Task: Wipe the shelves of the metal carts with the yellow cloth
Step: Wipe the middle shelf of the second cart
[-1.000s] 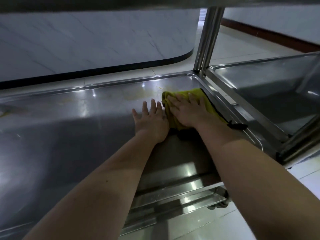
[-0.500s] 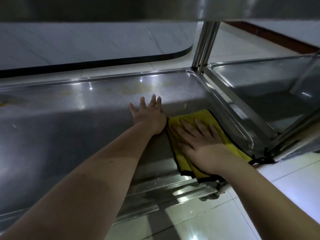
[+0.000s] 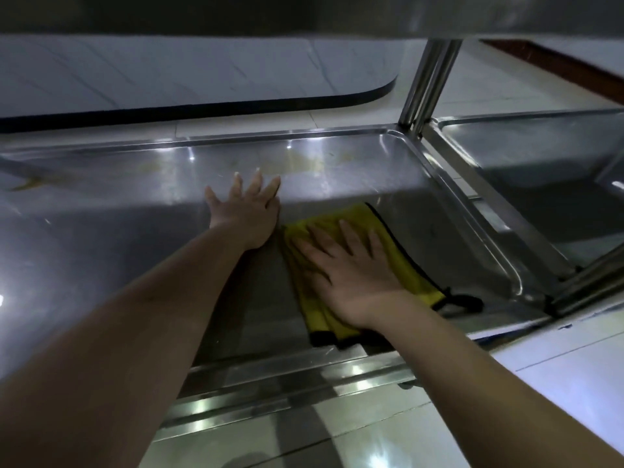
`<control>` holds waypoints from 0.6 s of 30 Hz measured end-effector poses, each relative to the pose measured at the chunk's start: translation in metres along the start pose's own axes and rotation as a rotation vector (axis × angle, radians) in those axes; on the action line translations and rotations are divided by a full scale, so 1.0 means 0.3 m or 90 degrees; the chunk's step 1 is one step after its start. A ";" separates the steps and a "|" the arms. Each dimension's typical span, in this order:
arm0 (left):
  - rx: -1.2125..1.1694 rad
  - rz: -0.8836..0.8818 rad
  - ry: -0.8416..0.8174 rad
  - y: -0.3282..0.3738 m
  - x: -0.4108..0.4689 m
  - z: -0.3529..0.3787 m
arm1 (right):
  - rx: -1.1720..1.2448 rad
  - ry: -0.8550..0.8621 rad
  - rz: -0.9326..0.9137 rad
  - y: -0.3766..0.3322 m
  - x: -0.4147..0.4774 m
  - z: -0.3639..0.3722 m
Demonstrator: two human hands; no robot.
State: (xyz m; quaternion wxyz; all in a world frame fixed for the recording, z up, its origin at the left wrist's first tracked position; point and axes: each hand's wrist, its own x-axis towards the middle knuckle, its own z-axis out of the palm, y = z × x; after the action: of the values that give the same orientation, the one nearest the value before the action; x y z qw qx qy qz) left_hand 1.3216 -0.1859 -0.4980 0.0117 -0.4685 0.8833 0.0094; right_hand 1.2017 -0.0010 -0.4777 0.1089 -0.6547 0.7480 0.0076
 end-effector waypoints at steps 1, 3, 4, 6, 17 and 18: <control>-0.001 -0.001 0.003 -0.004 0.000 0.002 | 0.018 0.008 0.003 -0.019 0.078 -0.009; -0.007 -0.007 0.008 -0.010 0.002 0.002 | 0.050 0.021 0.051 -0.016 0.255 -0.036; -0.006 -0.012 0.013 -0.008 0.002 0.004 | 0.057 0.032 0.077 -0.004 0.339 -0.052; 0.005 -0.022 0.017 0.002 0.000 0.008 | 0.034 0.066 0.114 0.025 0.485 -0.071; -0.046 -0.039 -0.009 0.000 0.023 0.014 | 0.030 -0.005 0.059 0.062 0.289 -0.058; -0.047 -0.039 -0.008 0.001 0.024 0.015 | 0.033 -0.023 0.046 0.049 0.212 -0.048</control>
State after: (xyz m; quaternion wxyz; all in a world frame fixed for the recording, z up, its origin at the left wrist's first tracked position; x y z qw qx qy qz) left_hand 1.3174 -0.1915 -0.5026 0.0002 -0.4952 0.8677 0.0445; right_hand 1.1776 -0.0634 -0.4767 0.1386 -0.6243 0.7688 0.0041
